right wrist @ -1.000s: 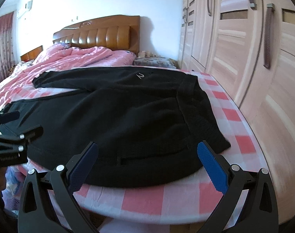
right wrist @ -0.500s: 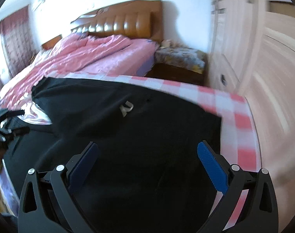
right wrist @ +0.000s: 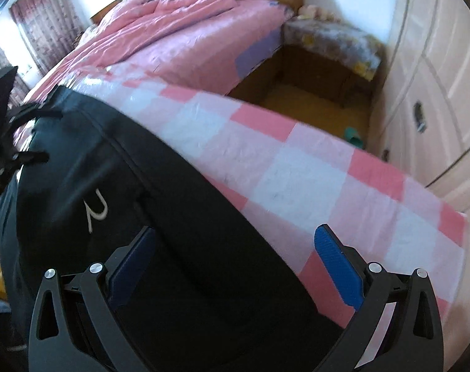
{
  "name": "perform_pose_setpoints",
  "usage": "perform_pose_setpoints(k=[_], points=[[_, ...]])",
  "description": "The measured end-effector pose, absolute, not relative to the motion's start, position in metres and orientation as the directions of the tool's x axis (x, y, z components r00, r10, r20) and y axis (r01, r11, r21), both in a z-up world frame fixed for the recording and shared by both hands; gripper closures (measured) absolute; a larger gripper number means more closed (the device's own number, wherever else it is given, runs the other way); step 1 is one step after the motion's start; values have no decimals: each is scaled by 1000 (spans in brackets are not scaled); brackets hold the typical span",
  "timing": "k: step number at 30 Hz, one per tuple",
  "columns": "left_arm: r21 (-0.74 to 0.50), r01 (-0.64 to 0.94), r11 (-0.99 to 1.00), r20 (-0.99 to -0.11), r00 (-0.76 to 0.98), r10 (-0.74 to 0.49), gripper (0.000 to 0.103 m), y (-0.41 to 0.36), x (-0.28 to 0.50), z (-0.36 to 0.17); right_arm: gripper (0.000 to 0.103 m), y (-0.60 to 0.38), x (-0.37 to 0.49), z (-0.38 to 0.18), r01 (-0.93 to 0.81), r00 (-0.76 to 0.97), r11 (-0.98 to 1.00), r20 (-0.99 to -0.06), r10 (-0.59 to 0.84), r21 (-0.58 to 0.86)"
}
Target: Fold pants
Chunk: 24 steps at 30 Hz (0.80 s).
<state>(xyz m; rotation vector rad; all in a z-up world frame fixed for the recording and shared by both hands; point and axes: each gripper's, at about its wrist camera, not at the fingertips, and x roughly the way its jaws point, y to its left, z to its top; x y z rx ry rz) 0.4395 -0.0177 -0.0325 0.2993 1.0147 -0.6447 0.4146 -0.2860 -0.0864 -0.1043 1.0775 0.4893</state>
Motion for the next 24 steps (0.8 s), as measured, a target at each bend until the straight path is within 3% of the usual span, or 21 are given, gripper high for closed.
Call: perform_pose_setpoints(k=[1,2,3,6,9,14,20,22,23,24], points=[[-63,657,751,-862,344,-373,2,-19,443,-35,9,-285,412,-85,-452,384,878,-854,350,156],[-61,685,726,-866,325,-380,2,-20,447,-37,23,-285,410,-84,-473,379,864,-845,378,174],[-47,715,697,-871,312,-379,2,-23,452,-39,48,-286,406,-82,-496,369,844,-831,416,203],[-18,797,603,-875,280,-396,2,-33,459,-41,78,-275,393,-76,-537,373,830,-839,396,153],[-30,844,536,-873,238,-425,2,-37,464,-38,87,-264,363,-60,-544,479,839,-815,327,17],[-109,873,475,-859,157,-487,2,-42,482,-25,89,-240,284,-22,-515,688,833,-677,261,-202],[-174,904,391,-887,29,-460,5,-38,483,-30,90,-226,223,0,-467,762,852,-596,253,-235],[-211,900,381,-900,-27,-435,38,-33,476,-37,90,-225,211,1,-442,781,861,-580,232,-251],[-204,903,378,-904,-25,-428,70,-30,470,-37,90,-228,210,1,-429,784,869,-580,221,-248],[-179,904,387,-905,3,-426,82,-25,462,-34,90,-228,210,0,-412,785,879,-584,207,-241]])
